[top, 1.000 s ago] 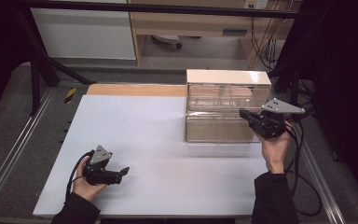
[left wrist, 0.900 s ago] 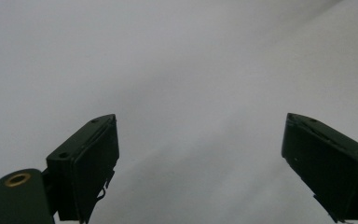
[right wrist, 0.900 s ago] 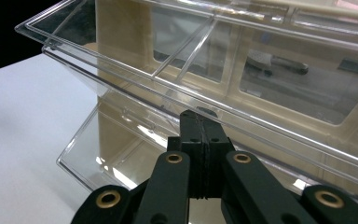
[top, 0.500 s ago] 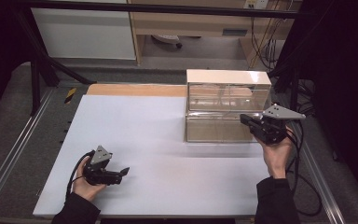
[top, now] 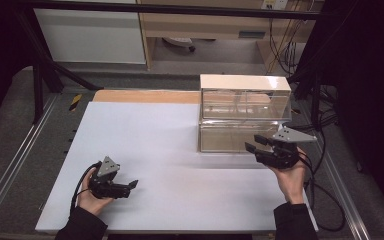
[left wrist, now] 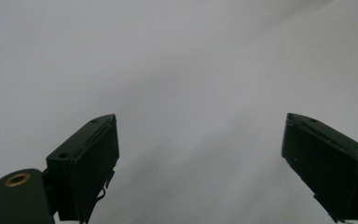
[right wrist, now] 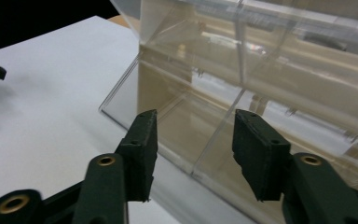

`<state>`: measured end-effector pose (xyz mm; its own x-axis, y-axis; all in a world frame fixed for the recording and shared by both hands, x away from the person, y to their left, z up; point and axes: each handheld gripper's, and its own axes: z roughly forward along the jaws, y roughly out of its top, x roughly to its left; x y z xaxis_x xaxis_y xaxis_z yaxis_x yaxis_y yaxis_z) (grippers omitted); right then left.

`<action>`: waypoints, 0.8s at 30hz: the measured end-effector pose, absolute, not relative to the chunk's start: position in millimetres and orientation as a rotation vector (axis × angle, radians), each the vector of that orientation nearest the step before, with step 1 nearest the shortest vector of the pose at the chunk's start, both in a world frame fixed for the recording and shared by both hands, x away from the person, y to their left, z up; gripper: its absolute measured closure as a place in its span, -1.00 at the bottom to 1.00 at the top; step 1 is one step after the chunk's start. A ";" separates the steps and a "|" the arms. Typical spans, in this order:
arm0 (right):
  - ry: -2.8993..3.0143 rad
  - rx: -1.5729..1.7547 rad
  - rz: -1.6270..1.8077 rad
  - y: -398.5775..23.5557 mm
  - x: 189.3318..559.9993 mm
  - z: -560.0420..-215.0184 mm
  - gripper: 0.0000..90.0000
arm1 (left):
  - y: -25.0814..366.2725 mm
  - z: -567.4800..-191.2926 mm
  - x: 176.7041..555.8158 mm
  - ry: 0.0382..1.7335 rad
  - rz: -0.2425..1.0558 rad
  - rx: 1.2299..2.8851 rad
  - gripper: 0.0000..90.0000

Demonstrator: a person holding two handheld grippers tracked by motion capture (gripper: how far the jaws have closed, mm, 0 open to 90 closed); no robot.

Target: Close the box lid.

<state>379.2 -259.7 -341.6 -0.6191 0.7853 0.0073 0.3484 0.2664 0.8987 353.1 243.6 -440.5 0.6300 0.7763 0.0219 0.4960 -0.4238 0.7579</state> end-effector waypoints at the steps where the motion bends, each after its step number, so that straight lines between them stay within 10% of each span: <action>1: 2.105 1.028 1.317 -259.2 378.0 -345.2 0.01 | 243.6 -440.6 353.2 0.990 0.484 2.111 -0.76; 14: 2.208 1.106 1.345 -261.8 369.9 -395.8 -0.77 | 244.4 -443.2 353.4 0.993 0.480 2.120 -0.76; 24: 2.280 1.142 1.329 -274.0 360.4 -429.8 -0.95 | 244.2 -445.5 353.4 0.990 0.472 2.135 -0.77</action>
